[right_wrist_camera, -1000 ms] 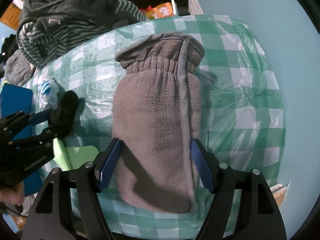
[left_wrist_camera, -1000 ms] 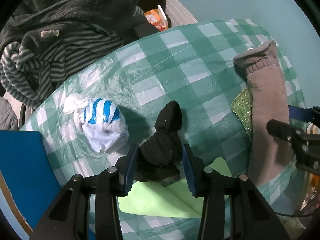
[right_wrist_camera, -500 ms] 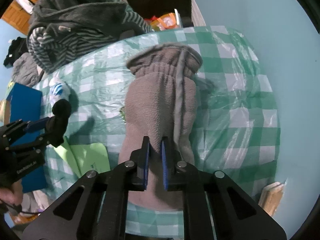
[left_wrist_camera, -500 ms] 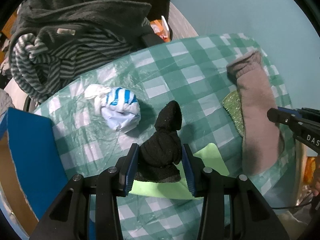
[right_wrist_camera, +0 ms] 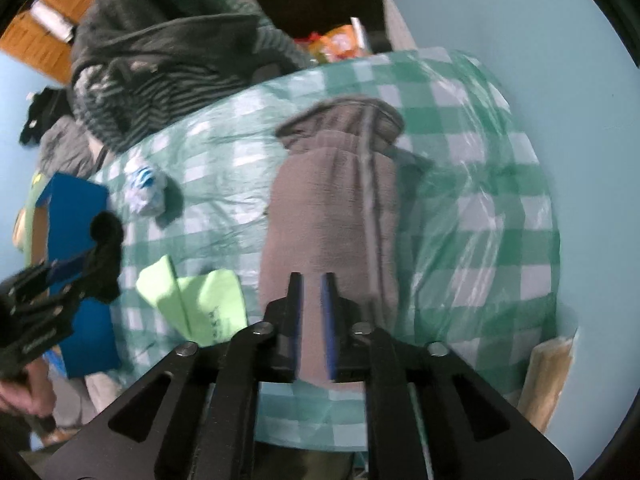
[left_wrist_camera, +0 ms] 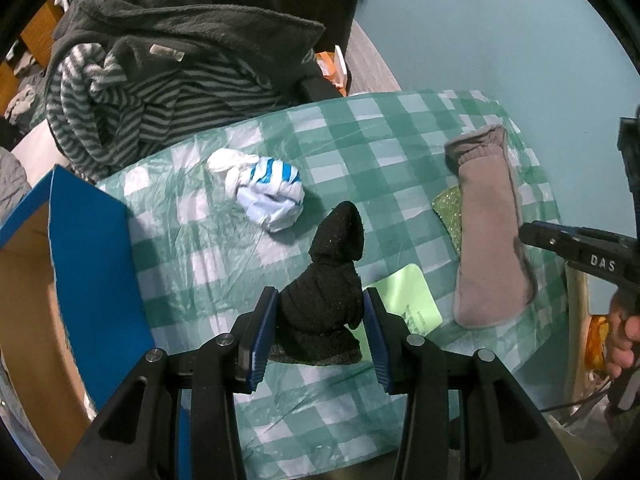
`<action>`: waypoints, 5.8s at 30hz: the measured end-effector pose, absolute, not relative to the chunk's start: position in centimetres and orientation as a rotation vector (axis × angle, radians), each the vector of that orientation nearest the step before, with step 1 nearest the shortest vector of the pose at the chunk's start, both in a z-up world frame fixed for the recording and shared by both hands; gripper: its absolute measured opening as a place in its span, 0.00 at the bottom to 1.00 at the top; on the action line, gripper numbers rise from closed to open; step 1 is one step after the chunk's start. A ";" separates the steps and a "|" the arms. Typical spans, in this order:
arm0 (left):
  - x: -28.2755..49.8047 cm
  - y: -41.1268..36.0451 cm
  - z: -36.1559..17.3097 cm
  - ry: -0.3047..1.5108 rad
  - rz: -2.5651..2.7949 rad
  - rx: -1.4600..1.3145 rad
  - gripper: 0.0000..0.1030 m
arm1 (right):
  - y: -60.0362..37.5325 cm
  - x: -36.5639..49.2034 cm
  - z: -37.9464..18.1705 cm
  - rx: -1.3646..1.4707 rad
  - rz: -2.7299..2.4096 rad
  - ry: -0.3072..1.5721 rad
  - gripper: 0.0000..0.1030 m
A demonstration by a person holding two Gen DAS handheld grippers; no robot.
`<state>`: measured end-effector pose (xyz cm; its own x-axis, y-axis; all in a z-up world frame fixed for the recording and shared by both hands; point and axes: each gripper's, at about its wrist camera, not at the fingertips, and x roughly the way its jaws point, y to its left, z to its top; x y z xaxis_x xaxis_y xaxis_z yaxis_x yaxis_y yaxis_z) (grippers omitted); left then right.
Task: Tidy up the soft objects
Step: 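Lift the black sock with the left gripper while the right holds the brown sock, then carry the black sock with the left gripper while the right carries the brown sock toward the box, then open the left gripper to drop the black sock into the box while the right holds the brown sock, then lower the brown sock into the box and open the right gripper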
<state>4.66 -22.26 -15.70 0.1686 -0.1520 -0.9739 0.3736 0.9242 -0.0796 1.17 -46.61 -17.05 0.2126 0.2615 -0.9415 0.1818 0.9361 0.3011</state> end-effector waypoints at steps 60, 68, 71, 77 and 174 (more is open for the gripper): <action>2.6 -17.3 -10.5 1.260 -0.318 0.120 0.42 | -43.0 1.0 -9.8 0.309 0.124 1.234 0.12; 1.9 -14.5 -9.5 1.256 -0.293 0.089 0.42 | -40.3 0.6 -8.2 0.298 0.165 1.228 0.12; 1.7 -13.1 -9.1 1.257 -0.273 0.072 0.42 | -39.2 0.6 -7.6 0.284 0.183 1.221 0.12; 1.0 -10.6 -8.5 1.251 -0.237 0.043 0.42 | -36.7 0.6 -7.0 0.268 0.221 1.219 0.12; -2.4 11.6 -11.4 1.315 0.089 -0.137 0.61 | -2.0 6.9 -9.8 -0.032 0.702 1.326 0.50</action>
<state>-2.36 11.58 -11.37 0.2510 -0.0125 -0.9679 -0.1432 0.9884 -0.0499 6.89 -1.97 -9.80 0.0708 0.4489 -0.8908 -0.4842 0.7962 0.3628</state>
